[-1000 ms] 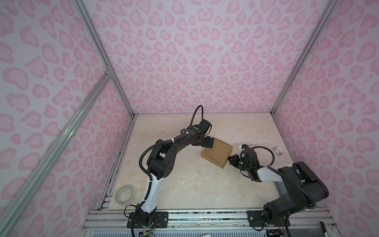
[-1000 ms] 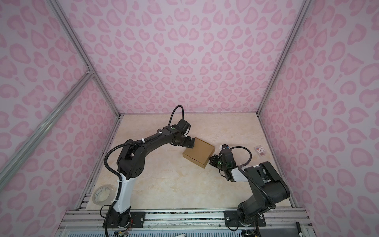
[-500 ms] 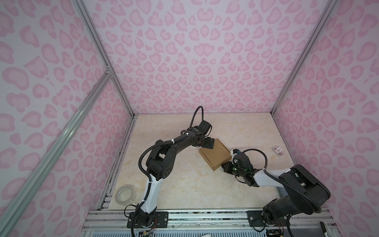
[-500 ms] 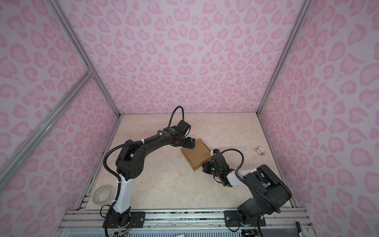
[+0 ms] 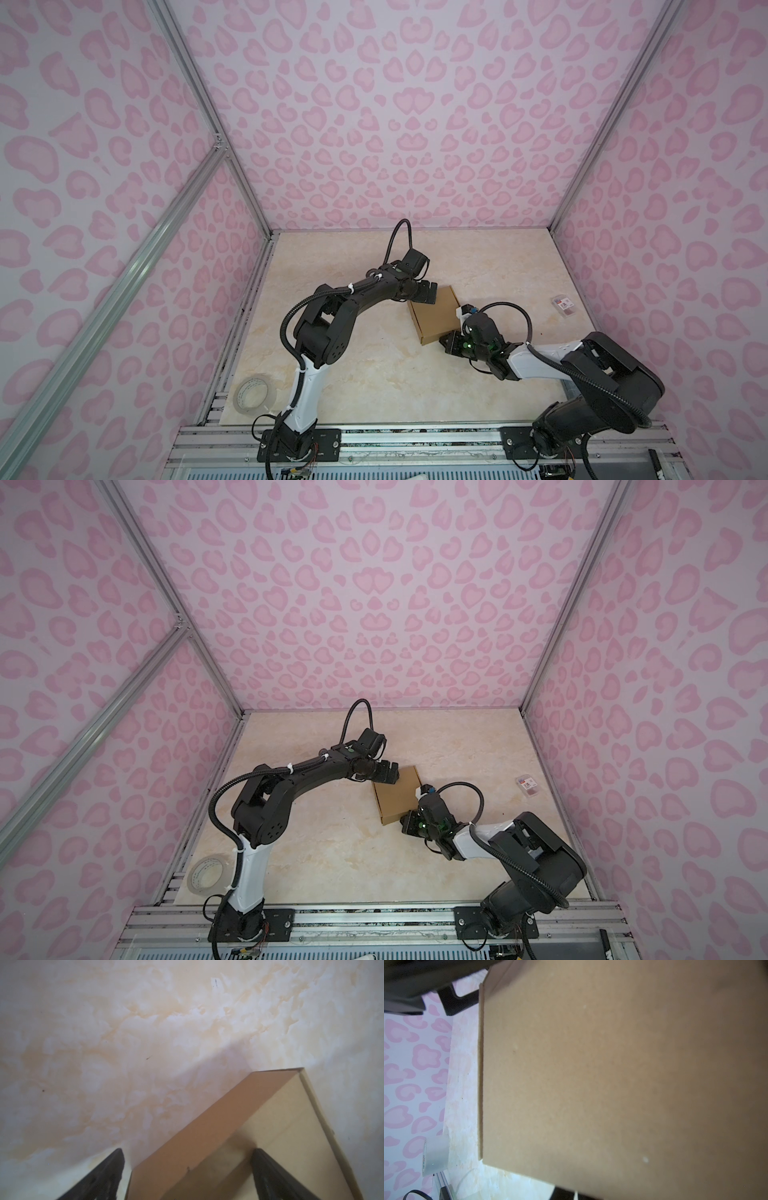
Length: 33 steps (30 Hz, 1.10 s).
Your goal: Fold the paper box
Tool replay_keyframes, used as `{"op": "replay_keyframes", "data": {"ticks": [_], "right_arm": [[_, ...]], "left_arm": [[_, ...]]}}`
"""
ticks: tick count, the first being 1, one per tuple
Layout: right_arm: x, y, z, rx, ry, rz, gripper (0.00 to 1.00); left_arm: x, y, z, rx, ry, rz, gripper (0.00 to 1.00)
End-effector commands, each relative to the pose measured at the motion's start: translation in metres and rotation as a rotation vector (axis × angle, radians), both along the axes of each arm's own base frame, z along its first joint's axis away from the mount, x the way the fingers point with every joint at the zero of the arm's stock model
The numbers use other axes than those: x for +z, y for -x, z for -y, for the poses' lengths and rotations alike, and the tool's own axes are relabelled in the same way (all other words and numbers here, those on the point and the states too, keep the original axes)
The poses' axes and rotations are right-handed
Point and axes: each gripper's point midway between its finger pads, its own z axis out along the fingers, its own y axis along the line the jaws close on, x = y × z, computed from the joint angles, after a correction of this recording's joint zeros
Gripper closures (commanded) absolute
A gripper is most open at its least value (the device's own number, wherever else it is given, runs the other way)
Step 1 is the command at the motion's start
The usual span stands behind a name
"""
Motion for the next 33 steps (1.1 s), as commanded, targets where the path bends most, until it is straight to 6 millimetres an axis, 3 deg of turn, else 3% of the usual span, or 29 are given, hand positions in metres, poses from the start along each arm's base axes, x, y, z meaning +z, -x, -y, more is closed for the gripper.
{"op": "replay_keyframes", "data": {"ticks": [1, 12, 17, 23, 33], "right_arm": [[0.018, -0.020, -0.005, -0.044, -0.044, 0.088, 0.92], [0.009, 0.024, -0.010, -0.015, -0.024, 0.071, 0.92], [0.009, 0.037, -0.033, 0.043, -0.026, 0.073, 0.92], [0.014, 0.032, -0.059, 0.080, -0.056, 0.092, 0.92], [0.002, 0.011, -0.058, 0.057, -0.018, 0.099, 0.92]], "left_arm": [[-0.030, 0.044, -0.023, -0.047, -0.127, -0.169, 0.03], [-0.027, 0.042, -0.028, -0.039, -0.145, -0.156, 0.03], [-0.027, 0.042, -0.028, -0.039, -0.145, -0.157, 0.03], [-0.029, 0.044, -0.028, -0.040, -0.144, -0.163, 0.03], [-0.031, 0.050, -0.026, -0.048, -0.126, -0.174, 0.02]]}}
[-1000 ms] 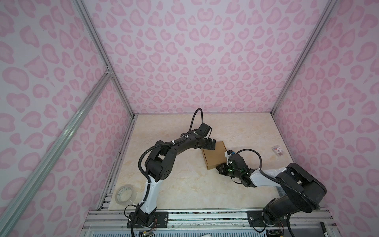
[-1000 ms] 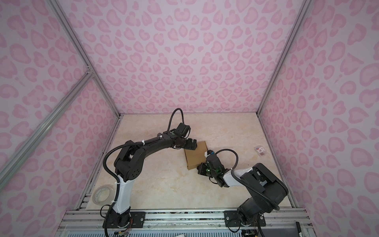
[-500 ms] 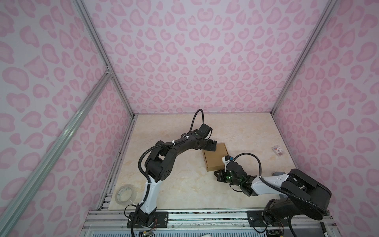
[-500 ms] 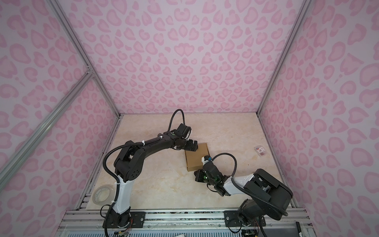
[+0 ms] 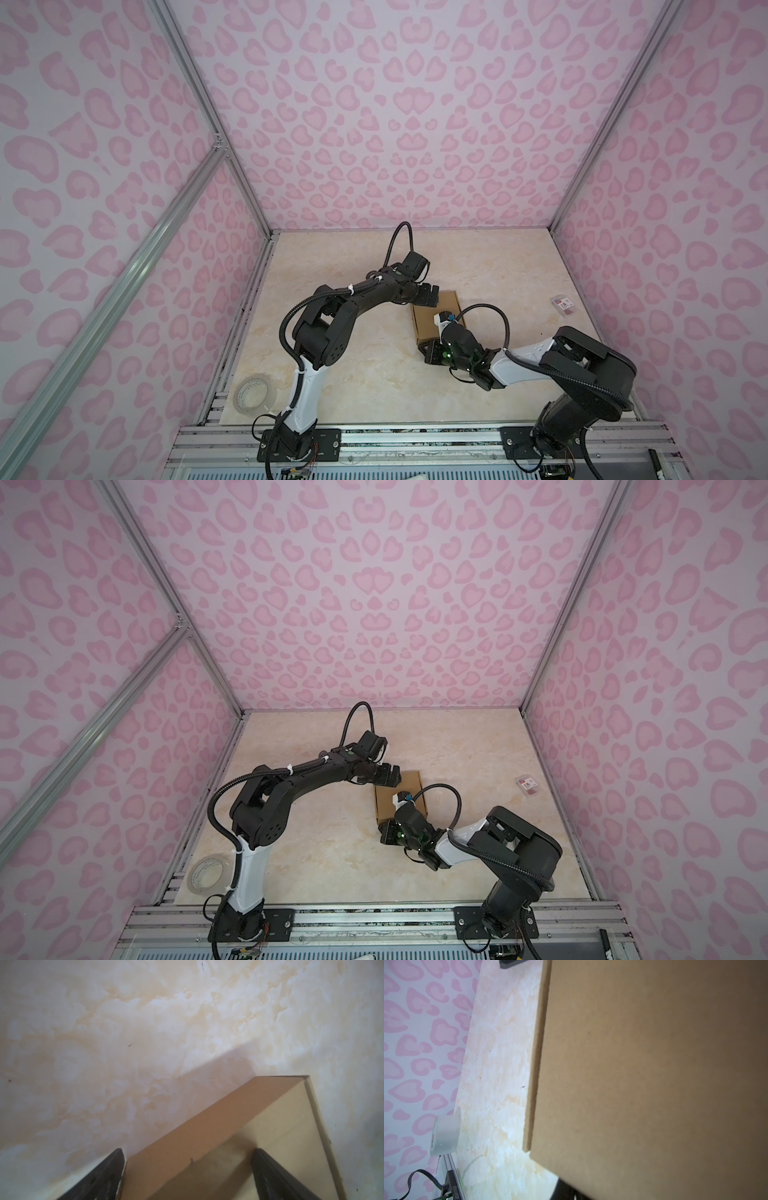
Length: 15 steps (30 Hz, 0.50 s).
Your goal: Fold the paper box
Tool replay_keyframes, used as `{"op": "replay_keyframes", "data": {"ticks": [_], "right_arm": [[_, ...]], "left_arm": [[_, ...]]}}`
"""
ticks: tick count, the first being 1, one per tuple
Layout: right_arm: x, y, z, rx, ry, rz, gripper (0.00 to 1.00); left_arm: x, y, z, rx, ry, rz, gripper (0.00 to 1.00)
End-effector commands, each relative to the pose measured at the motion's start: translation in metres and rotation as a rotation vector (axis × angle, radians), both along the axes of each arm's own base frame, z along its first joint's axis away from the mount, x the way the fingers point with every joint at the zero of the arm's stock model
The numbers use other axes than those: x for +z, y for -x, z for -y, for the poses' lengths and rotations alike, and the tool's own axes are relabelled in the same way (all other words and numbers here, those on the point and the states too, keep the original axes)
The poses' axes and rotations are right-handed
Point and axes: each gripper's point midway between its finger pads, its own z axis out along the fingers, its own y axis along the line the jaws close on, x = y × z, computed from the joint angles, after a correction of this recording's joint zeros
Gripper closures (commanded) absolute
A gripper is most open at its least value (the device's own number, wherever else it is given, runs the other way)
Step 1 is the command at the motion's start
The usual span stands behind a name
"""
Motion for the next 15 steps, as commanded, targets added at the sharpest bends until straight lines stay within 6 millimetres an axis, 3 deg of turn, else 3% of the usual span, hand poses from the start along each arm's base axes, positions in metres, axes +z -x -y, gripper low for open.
{"op": "replay_keyframes", "data": {"ticks": [1, 15], "right_arm": [[0.005, -0.014, 0.003, -0.033, -0.009, 0.044, 0.92], [0.021, -0.032, 0.004, -0.053, 0.006, 0.116, 0.93]], "left_arm": [[-0.029, 0.041, -0.031, -0.030, -0.151, -0.152, 0.02], [-0.039, 0.060, -0.032, -0.052, -0.142, -0.178, 0.02]]}}
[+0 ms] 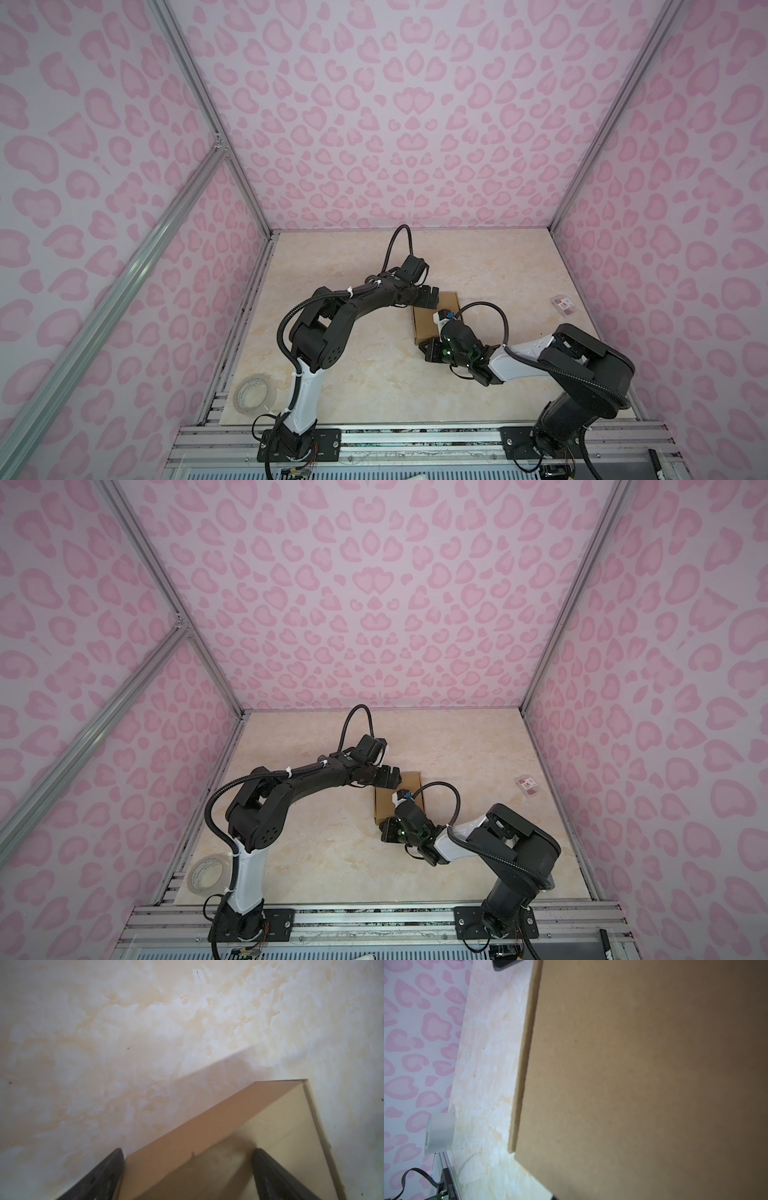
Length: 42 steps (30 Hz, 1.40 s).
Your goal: Fold the paper box
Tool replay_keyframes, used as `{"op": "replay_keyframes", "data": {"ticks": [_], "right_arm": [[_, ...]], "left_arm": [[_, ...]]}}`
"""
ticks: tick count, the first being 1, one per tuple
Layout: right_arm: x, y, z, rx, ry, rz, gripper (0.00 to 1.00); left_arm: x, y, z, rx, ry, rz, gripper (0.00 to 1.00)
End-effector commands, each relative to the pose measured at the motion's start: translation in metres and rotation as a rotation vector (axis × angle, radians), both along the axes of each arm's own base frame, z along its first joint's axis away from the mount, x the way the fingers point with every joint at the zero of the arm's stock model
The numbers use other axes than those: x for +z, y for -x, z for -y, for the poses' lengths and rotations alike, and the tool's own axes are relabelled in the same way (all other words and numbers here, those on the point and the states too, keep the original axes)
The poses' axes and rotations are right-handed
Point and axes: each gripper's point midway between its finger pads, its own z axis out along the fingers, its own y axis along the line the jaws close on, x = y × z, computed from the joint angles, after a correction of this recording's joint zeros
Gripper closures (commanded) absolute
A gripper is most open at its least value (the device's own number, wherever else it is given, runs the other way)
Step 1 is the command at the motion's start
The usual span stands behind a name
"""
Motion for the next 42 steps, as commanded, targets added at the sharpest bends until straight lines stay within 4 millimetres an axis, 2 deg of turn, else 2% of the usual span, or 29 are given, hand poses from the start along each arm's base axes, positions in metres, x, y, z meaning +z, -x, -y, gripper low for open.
{"op": "replay_keyframes", "data": {"ticks": [1, 6, 13, 18, 22, 26, 29, 32, 36, 42], "right_arm": [[0.022, -0.029, 0.004, -0.078, -0.023, 0.123, 0.93], [0.027, -0.027, 0.002, -0.063, -0.043, 0.126, 0.93], [0.032, 0.003, -0.010, 0.004, -0.063, 0.114, 0.93], [0.038, 0.022, -0.010, 0.040, -0.074, 0.111, 0.93], [0.050, 0.030, 0.007, 0.028, -0.043, 0.132, 0.93], [0.051, 0.032, 0.044, -0.040, 0.083, 0.142, 0.93], [0.044, 0.033, 0.070, -0.097, 0.105, 0.131, 0.93], [0.048, 0.033, 0.087, -0.142, 0.089, 0.140, 0.93], [0.051, 0.034, 0.096, -0.153, 0.097, 0.151, 0.93], [0.028, 0.037, 0.103, -0.163, 0.091, 0.086, 0.93]], "left_arm": [[-0.035, 0.055, -0.032, -0.050, -0.166, -0.215, 0.02], [-0.033, 0.055, -0.035, -0.052, -0.176, -0.205, 0.02], [-0.027, 0.050, -0.037, -0.050, -0.191, -0.188, 0.02], [-0.022, 0.044, -0.043, -0.031, -0.200, -0.172, 0.03], [-0.017, 0.039, -0.047, -0.019, -0.195, -0.163, 0.03], [-0.012, 0.036, -0.047, -0.012, -0.186, -0.153, 0.03], [-0.014, 0.037, -0.047, -0.015, -0.186, -0.158, 0.03], [-0.012, 0.037, -0.047, -0.015, -0.181, -0.155, 0.03], [-0.007, 0.034, -0.046, -0.010, -0.173, -0.144, 0.03], [-0.009, 0.036, -0.045, -0.015, -0.169, -0.151, 0.03]]}}
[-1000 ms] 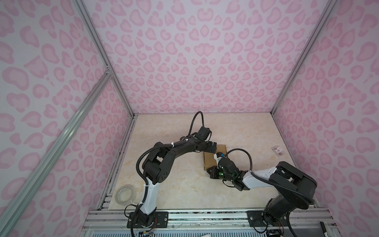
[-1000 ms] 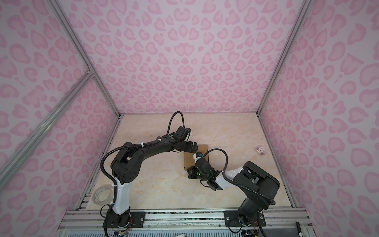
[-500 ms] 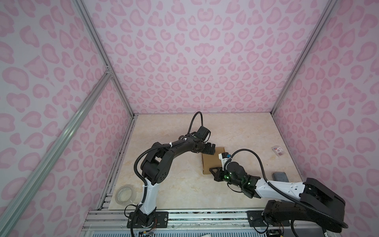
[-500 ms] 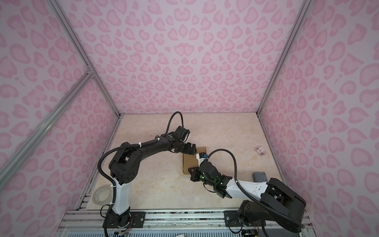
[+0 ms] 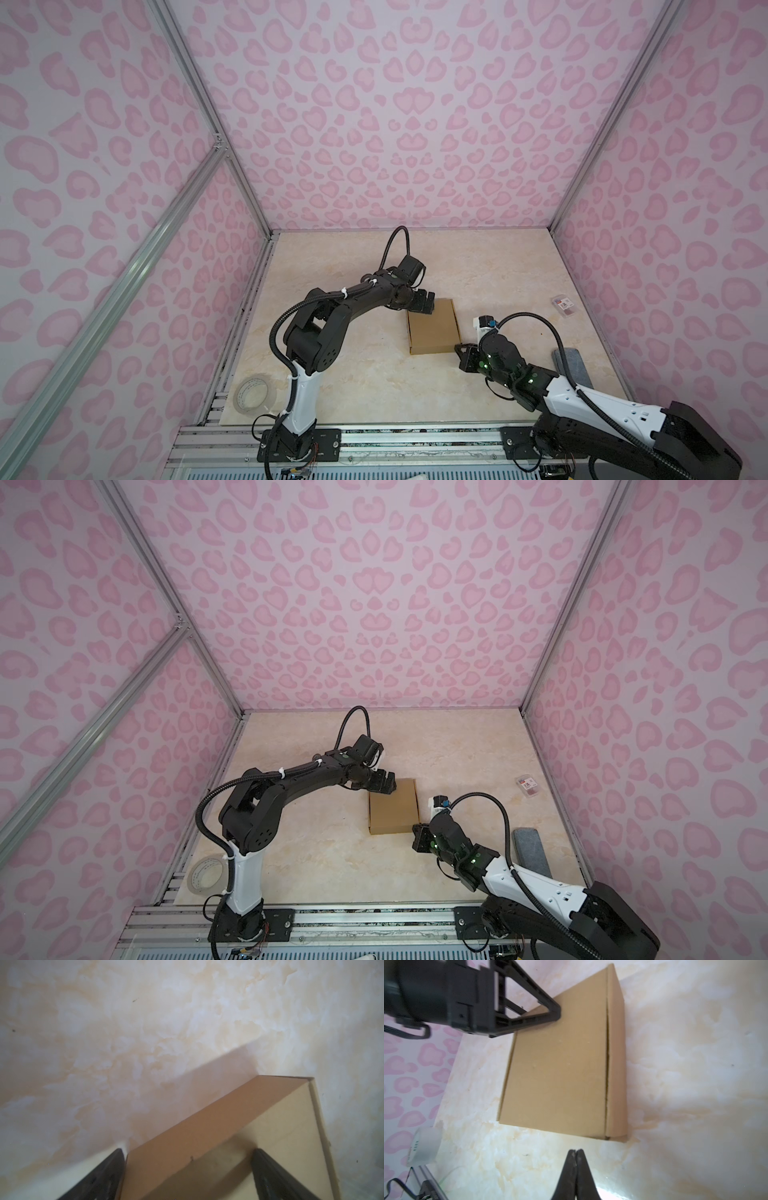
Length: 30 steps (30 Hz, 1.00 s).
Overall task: Fold the paper box
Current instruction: 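Draw the right gripper back from the box while left gripper stays above it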
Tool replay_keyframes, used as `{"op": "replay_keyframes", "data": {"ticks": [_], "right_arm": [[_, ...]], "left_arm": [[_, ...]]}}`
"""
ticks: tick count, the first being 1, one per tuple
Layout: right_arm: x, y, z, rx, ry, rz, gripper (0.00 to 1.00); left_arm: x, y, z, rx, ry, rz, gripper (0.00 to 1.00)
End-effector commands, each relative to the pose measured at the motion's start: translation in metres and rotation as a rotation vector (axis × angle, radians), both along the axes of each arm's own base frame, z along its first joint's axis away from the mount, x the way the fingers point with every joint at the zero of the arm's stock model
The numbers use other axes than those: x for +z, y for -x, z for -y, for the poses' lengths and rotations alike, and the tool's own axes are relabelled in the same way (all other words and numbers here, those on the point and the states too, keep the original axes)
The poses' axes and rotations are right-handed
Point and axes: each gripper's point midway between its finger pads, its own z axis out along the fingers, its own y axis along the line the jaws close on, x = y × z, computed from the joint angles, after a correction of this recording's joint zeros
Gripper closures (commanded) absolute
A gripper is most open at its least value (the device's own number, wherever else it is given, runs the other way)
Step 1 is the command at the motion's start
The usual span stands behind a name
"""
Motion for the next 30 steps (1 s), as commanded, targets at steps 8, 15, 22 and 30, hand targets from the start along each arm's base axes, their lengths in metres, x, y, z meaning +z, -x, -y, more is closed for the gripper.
{"op": "replay_keyframes", "data": {"ticks": [8, 15, 22, 30], "right_arm": [[-0.022, -0.001, -0.001, 0.004, 0.004, -0.068, 0.94], [-0.023, -0.022, 0.007, -0.033, 0.010, -0.074, 0.94], [-0.012, -0.037, 0.002, -0.014, 0.031, -0.048, 0.95], [0.004, -0.030, 0.010, -0.024, 0.030, -0.025, 0.96]], "left_arm": [[-0.016, 0.022, -0.023, -0.018, -0.111, -0.074, 0.03], [-0.013, 0.030, -0.015, -0.074, -0.059, -0.070, 0.03], [-0.010, 0.043, -0.002, -0.151, -0.020, -0.066, 0.03], [-0.004, 0.039, -0.007, -0.147, -0.044, -0.030, 0.03]]}}
